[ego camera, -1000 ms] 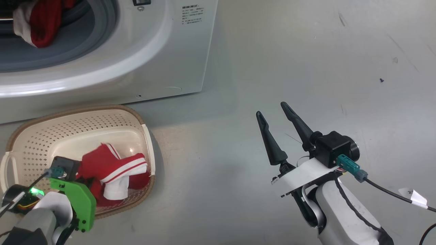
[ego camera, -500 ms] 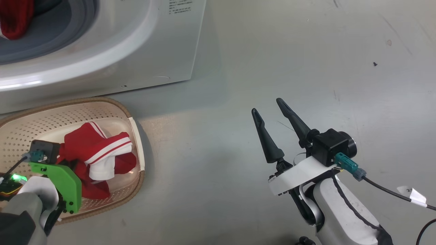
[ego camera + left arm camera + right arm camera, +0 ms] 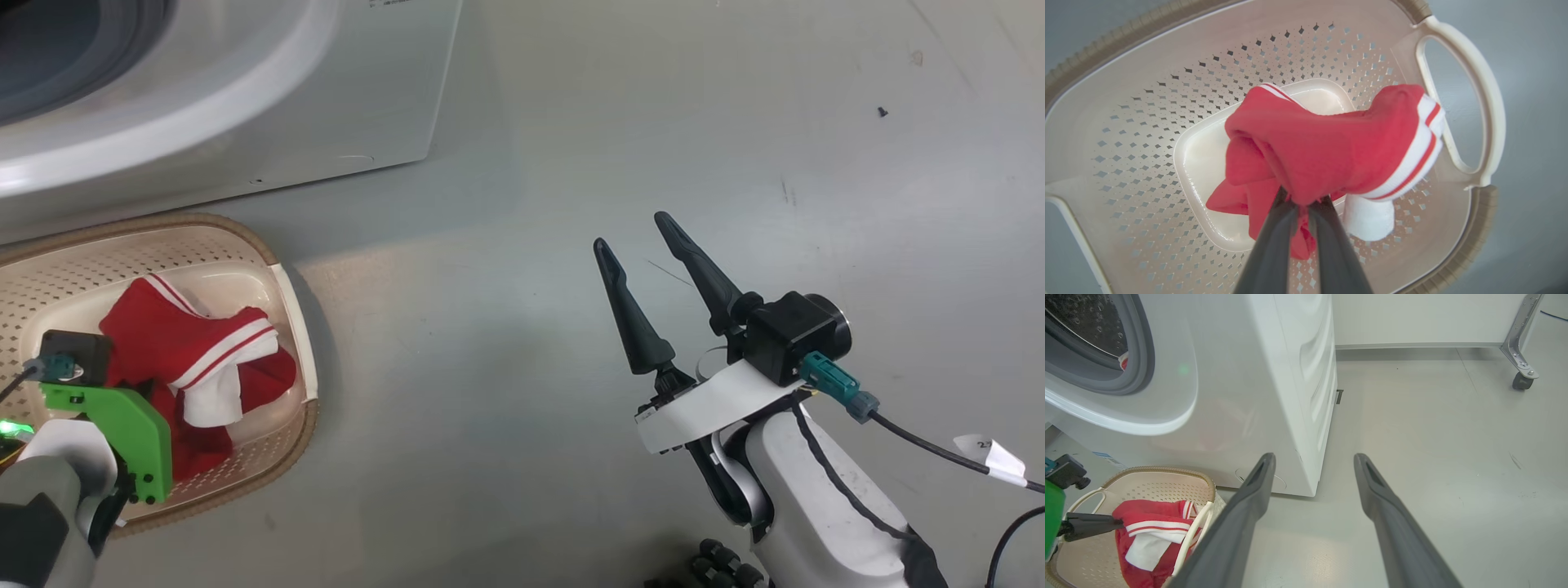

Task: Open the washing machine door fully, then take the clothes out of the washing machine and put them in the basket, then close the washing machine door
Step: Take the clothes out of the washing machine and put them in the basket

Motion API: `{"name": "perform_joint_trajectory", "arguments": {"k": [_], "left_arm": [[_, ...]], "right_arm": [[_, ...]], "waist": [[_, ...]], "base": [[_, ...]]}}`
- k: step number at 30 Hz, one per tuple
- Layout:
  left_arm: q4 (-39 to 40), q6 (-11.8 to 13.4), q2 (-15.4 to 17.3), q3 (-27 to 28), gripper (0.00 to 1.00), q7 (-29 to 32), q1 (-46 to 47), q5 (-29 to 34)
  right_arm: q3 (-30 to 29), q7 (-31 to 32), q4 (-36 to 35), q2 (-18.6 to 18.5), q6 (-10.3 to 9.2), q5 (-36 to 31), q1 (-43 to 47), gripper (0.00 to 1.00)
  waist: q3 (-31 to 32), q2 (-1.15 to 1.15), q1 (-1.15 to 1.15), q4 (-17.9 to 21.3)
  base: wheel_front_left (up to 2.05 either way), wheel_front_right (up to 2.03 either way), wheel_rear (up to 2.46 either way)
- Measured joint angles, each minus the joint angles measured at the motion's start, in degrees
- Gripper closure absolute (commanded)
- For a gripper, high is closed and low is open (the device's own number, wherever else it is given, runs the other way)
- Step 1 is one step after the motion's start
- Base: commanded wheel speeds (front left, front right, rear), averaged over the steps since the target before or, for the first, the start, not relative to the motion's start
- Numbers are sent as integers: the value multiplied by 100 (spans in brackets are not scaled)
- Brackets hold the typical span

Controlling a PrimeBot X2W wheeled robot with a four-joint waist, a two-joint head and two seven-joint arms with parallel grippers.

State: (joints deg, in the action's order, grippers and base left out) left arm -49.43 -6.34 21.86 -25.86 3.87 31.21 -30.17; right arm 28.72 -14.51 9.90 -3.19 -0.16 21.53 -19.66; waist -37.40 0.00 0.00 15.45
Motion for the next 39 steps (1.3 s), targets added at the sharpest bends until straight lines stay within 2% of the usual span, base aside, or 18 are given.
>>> {"name": "perform_joint_trajectory", "arguments": {"k": [4, 5, 6, 7, 23, 36, 39], "left_arm": [[-127, 0, -40, -16, 100, -4, 47, 1], [-169, 0, -65, -22, 56, -27, 60, 1], [-199, 0, -90, -32, 4, -49, 70, 1], [-221, 0, -109, -40, 0, -51, 81, 2], [-659, -2, -435, -96, 0, -495, 289, 18], [-571, -35, -808, -16, 0, -1672, 284, -97], [-485, -53, -905, -35, 0, -1766, 278, -89]], "right_arm": [[-30, 0, 0, -1, -9, 0, -4, 0], [-31, 0, 0, 0, -18, 0, -4, 0], [-31, 0, 0, 0, -52, 2, -5, 0], [-31, 0, 0, 0, -52, 4, -7, 0], [-104, 0, 97, 0, -57, -11, -46, 0], [-447, 0, 286, -4, -45, -75, -82, 0], [-537, 0, 323, -21, -26, -76, -74, 0]], "waist": [[-46, 0, 0, 32], [-54, 0, 0, 37], [-58, 0, 0, 38], [-60, 0, 0, 37], [146, 0, 0, -163], [706, 0, 0, -497], [861, 0, 0, -622]], "base": [[0, 0, 0], [0, 0, 0], [0, 0, 0], [0, 0, 0], [0, 0, 0], [0, 0, 0], [0, 0, 0]]}}
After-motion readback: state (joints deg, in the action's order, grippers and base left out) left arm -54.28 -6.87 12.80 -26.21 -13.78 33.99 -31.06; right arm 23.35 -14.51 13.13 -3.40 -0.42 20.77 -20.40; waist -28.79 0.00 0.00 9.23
